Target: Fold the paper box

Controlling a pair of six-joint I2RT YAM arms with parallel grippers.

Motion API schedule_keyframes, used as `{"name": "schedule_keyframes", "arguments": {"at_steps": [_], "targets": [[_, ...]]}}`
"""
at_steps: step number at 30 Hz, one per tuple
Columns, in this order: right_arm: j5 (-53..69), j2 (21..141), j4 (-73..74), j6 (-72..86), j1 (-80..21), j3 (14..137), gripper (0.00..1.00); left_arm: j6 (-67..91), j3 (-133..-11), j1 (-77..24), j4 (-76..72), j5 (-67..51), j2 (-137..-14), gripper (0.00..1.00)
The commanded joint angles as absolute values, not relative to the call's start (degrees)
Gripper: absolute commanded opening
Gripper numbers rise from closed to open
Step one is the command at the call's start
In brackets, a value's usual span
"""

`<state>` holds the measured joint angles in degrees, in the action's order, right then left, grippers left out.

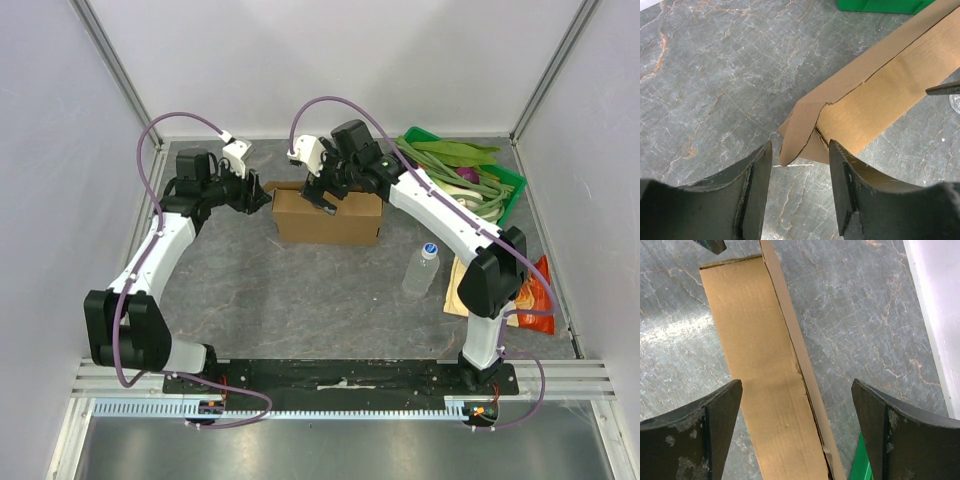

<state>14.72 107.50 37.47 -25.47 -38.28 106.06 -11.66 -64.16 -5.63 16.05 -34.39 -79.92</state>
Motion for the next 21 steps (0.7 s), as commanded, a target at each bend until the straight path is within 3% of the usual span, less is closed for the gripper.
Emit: {"name": "schedule_keyframes", "arguments": {"at_steps": [1, 3, 7, 10, 17, 21], "targets": [[12.93, 104.77, 36.3, -25.49, -38.14, 104.16, 0.98, -11.6, -67.59, -5.89, 13.97, -35.41, -81.03, 0.54], [12.22, 104.5, 36.47, -25.75, -38.06, 103.28, 0.98, -11.69, -68.46, -5.89, 14.76, -35.94, -81.82, 0.51], [8.63, 103.71, 36.39, -26.45, -38.14, 101.43, 0.98, -11.51, -69.61, -5.98, 15.82, -35.95, -82.97, 0.36], [7.21, 103.27, 35.86, -26.63, -38.06, 100.38, 0.98, -11.25, -70.57, -6.5, 16.87, -35.59, -83.49, 0.32], [8.35, 103.01, 34.63, -25.93, -38.14, 100.11, 0.98, -12.22, -72.42, -7.82, 20.21, -33.75, -85.16, 0.41], [8.53, 103.09, 34.54, -25.75, -38.15, 100.2, 0.98, -11.95, -72.77, -8.52, 20.65, -34.01, -85.43, 0.3]]}}
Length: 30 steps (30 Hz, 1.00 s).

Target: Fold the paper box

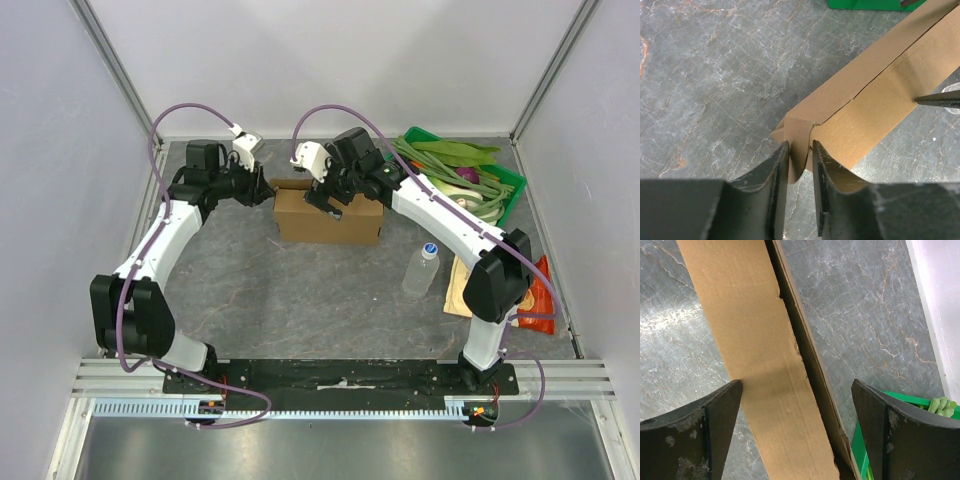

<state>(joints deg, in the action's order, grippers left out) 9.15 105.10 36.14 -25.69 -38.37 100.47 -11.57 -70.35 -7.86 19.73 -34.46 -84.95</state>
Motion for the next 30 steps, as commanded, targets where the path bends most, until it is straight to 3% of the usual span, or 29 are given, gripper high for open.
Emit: {"name": "schedule_keyframes", "arguments": {"at_steps": [1, 7, 16, 30], "targets": [[8.61, 103.18, 34.45, -25.75, -38.14, 100.2, 0.98, -11.61, -72.86, -8.61, 20.65, -33.58, -85.34, 0.22], [7.82, 103.71, 34.72, -25.84, -38.41, 99.93, 0.98, -7.04, -75.67, -9.14, 22.59, -34.98, -85.34, 0.02], [5.45, 105.12, 35.33, -25.93, -39.02, 100.72, 0.98, -0.53, -78.31, -9.23, 24.6, -36.12, -86.04, 0.02], [0.35, 111.09, 35.6, -22.59, -39.02, 105.11, 0.98, 9.12, -72.16, -10.02, 18.37, -33.66, -86.22, 0.02]]}}
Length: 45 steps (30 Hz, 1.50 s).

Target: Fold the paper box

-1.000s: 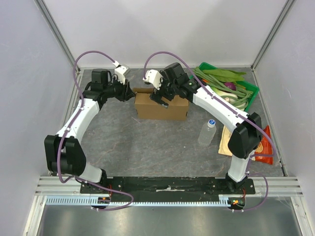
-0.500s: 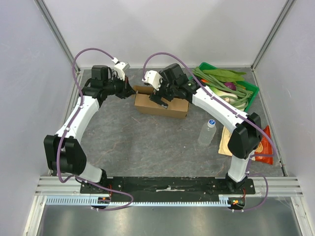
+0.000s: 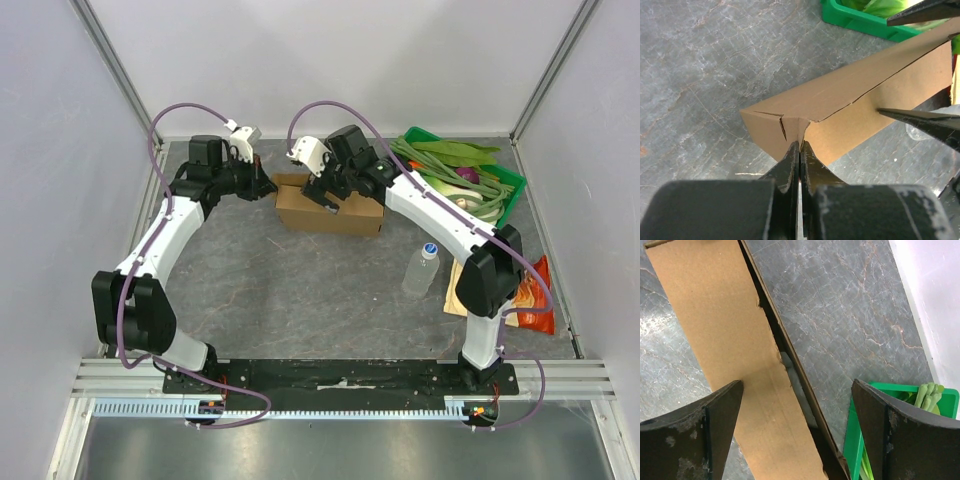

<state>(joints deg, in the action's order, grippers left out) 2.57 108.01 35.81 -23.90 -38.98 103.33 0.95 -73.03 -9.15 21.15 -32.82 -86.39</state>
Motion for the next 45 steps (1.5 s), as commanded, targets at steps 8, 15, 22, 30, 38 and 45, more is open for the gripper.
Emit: {"name": "schedule_keyframes", "arguments": {"at_steps": [8, 15, 22, 30, 38, 45], "targets": [[-0.88, 111.8, 35.6, -22.5, -39.11, 105.82, 0.98, 20.63, -74.0, -10.11, 17.05, -32.69, -86.75, 0.02], [-0.79, 111.36, 35.6, -22.41, -39.02, 106.26, 0.98, 19.43, -70.84, -12.3, 15.56, -28.05, -85.78, 0.02], [-1.23, 111.45, 35.68, -22.59, -39.02, 106.35, 0.98, 11.7, -70.75, -14.77, 19.33, -20.84, -85.69, 0.02], [-1.32, 111.62, 35.77, -22.85, -39.02, 106.52, 0.98, 5.37, -74.44, -14.77, 25.66, -15.3, -85.61, 0.02], [-1.23, 111.53, 35.77, -22.68, -39.02, 106.52, 0.98, 5.53, -73.92, -14.68, 25.58, -16.95, -85.52, 0.02], [-0.88, 111.62, 35.86, -22.32, -39.02, 106.96, 0.98, 12.38, -72.24, -14.85, 23.38, -17.67, -86.48, 0.02]]}}
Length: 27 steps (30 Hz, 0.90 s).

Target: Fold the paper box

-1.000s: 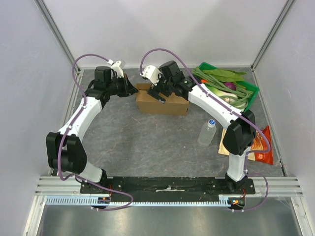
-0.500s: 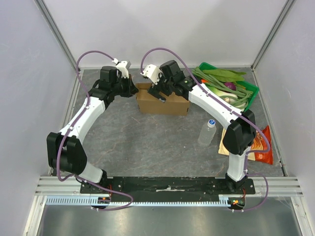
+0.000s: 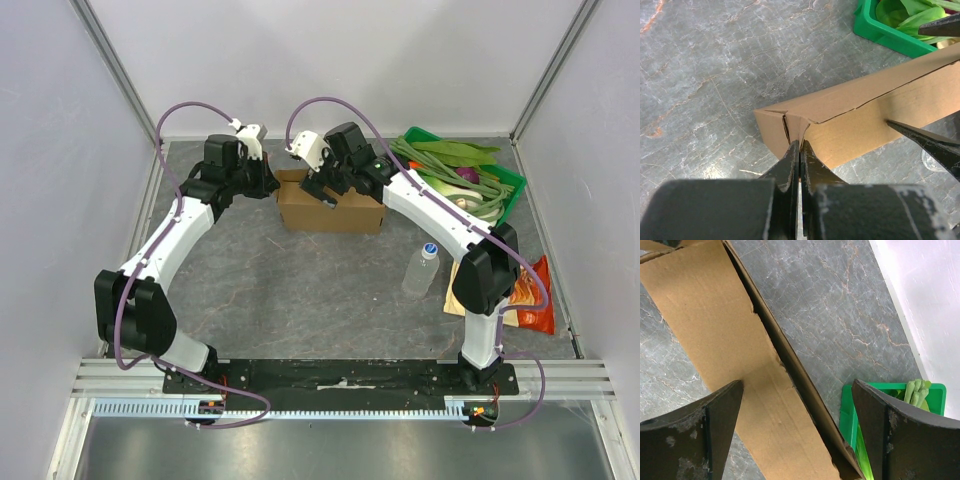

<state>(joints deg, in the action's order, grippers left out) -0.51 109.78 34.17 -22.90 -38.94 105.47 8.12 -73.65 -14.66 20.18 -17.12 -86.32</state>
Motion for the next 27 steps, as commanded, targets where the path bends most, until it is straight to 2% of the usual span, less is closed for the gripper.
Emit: {"name": "schedule_keyframes", "arguments": {"at_steps": [1, 8, 19, 27], "targets": [[-0.97, 111.62, 35.77, -22.32, -39.02, 107.05, 0.98, 14.13, -72.16, -15.11, 23.2, -17.14, -86.48, 0.02], [-0.97, 111.62, 35.86, -22.15, -39.02, 107.05, 0.98, 16.78, -67.94, -16.44, 19.96, -8.8, -83.85, 0.02], [-0.09, 111.09, 35.42, -20.04, -39.02, 107.84, 0.98, 12.57, -63.2, -18.46, 17.4, -4.13, -82.53, 0.02], [-0.17, 111.36, 33.58, -10.22, -38.85, 110.04, 0.98, 13.98, -62.49, -20.04, 16.08, -1.5, -84.37, 0.02]]}}
